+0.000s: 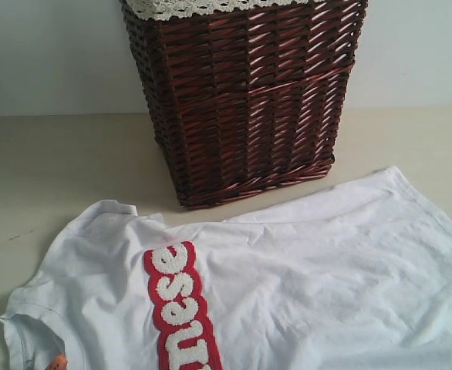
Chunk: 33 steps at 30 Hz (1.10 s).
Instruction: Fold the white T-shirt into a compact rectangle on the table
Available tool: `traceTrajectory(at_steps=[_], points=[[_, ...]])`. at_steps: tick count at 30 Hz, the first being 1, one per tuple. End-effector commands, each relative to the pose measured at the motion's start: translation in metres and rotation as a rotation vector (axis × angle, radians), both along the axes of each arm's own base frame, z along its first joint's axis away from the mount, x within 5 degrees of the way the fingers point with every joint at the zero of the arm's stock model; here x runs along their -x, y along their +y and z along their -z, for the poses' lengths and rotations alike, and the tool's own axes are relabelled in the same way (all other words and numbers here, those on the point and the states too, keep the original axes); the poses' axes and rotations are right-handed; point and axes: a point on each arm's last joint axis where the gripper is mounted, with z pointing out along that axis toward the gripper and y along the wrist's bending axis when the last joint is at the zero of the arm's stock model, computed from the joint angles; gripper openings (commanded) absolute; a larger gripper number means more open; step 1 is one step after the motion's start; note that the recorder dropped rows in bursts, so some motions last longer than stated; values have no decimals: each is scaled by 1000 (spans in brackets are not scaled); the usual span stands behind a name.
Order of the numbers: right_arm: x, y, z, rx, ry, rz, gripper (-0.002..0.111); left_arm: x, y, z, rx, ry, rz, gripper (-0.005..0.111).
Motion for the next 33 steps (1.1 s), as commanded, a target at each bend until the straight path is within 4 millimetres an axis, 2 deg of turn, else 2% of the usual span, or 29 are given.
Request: traceTrajectory(at_steps=[1,4,6,10,13,20,26,31,33], points=[[0,0,0,12,-14,5,0,-27,-4,-8,35,165,19,1],[0,0,0,12,-14,5,0,-48,-6,-27,158,181,-37,1],[0,0,0,12,-14,5,0,-64,-9,-30,230,236,-62,1],[0,0,0,12,-14,5,0,-93,-9,-19,338,370,-111,1],[0,0,0,12,-14,5,0,-104,-7,-12,320,417,-121,1],[0,0,0,12,-14,5,0,-118,-19,2,183,514,74,1],[0,0,0,12,-14,5,0,-121,-34,17,234,610,231,1],[0,0,0,12,-14,5,0,-127,-42,53,313,792,271,1],[0,0,0,12,-14,5,0,-128,-44,60,336,826,293,1]])
